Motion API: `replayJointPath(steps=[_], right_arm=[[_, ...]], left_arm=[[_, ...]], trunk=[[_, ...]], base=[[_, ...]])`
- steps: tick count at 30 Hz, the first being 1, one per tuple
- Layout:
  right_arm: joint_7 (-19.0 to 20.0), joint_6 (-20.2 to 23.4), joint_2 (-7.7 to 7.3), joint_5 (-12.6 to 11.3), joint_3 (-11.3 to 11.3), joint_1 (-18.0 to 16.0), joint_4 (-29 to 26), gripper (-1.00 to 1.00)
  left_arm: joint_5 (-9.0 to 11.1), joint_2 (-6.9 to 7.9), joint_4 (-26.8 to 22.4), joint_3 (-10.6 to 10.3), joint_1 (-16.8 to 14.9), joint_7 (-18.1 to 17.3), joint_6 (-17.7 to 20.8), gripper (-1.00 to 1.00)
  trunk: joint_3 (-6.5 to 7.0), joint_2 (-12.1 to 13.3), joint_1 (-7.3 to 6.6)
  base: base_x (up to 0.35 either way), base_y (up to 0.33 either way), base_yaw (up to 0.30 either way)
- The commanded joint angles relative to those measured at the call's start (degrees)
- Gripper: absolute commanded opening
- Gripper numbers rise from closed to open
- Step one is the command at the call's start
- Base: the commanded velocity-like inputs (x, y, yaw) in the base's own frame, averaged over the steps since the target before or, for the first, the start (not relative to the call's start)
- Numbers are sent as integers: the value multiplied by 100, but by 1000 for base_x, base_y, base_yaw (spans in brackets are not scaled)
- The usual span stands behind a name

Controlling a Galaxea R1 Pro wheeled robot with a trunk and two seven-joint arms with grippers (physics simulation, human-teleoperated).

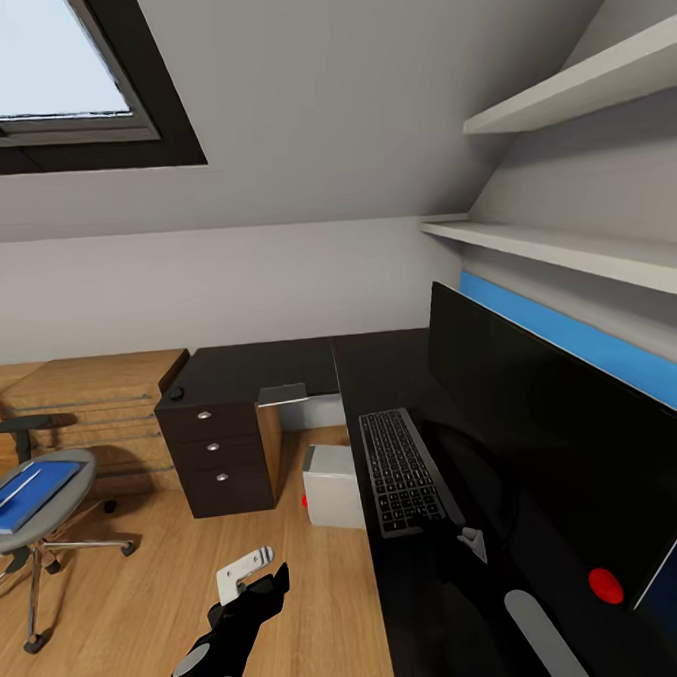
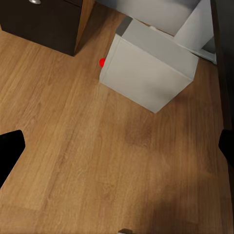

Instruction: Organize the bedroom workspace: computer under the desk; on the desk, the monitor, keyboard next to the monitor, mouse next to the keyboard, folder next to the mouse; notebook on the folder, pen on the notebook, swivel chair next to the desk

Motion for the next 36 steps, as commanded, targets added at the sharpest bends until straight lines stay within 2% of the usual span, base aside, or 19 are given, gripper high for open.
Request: replayJointPath(steps=[1,17,36], right_arm=[[17,17,2,-38,-5,-2,1,-100],[11,22,2,-29,-3,-2,4,-100],[-90,17,2,-20,-12,-2,17,-100]], left_arm=[[19,5,-9,-11,-7,40,18,100],[19,5,-9,-11,-7,40,18,100],[57,22,77,-12,-7,-2,18,100]], trunk=[[-26,-47,23],[-313,-689,375],[-313,-689,375]], base=[[0,0,0],[0,0,0],[0,0,0]])
